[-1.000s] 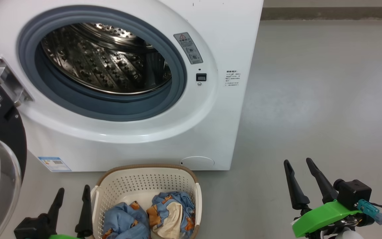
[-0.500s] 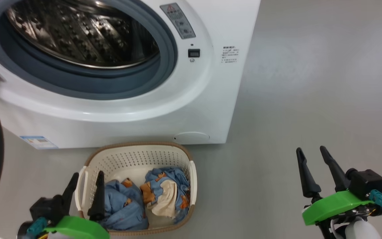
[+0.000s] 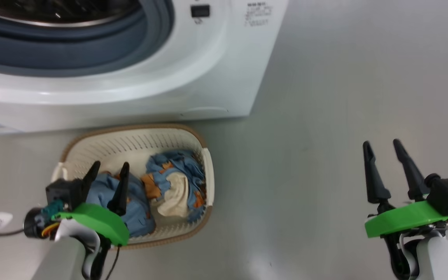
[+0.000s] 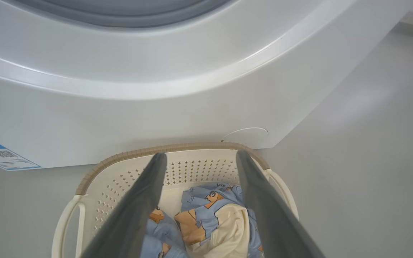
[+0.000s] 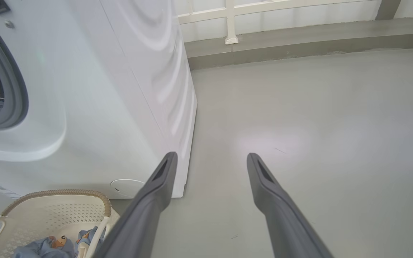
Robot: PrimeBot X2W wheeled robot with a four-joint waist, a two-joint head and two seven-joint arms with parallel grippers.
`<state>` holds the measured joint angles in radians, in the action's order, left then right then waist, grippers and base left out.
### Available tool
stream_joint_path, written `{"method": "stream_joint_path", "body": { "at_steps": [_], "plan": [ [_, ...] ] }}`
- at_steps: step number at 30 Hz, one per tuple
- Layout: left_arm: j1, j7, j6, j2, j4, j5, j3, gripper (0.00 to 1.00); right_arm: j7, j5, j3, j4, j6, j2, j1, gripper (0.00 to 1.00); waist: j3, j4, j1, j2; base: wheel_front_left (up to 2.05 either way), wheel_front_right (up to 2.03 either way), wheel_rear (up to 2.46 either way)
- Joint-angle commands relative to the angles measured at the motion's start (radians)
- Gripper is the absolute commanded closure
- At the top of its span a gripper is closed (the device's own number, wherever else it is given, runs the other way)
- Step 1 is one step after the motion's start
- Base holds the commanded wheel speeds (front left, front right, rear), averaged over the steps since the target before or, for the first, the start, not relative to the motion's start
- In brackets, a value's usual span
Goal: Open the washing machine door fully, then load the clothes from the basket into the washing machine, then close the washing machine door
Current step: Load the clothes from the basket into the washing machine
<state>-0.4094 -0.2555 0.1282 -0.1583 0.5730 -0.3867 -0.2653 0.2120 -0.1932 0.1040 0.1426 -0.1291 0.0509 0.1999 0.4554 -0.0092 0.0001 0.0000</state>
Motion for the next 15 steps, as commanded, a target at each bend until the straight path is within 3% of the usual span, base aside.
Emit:
{"method": "stream_joint_path", "body": {
  "at_steps": [1, 8, 15],
  "plan": [
    [-0.031, -0.006, 0.002, -0.037, 0.013, -0.01, 0.017, 0.0, 0.01, -0.004, -0.019, -0.03, -0.002, -0.001, 0.01, 0.0, 0.117, -0.063, -0.0001, 0.0, 0.0, 0.0, 0.0],
    [-0.168, -0.006, 0.002, -0.064, 0.229, -0.133, -0.099, 0.0, 0.029, -0.029, -0.033, -0.038, -0.002, -0.001, 0.035, 0.0, 0.217, -0.115, -0.0001, 0.0, 0.0, 0.0, 0.0],
    [-0.248, 0.033, 0.002, -0.102, 0.315, -0.294, -0.234, 0.0, 0.044, -0.048, -0.051, -0.035, -0.002, -0.001, 0.054, 0.0, 0.287, -0.166, -0.0001, 0.0, 0.0, 0.0, 0.0]
  ]
}}
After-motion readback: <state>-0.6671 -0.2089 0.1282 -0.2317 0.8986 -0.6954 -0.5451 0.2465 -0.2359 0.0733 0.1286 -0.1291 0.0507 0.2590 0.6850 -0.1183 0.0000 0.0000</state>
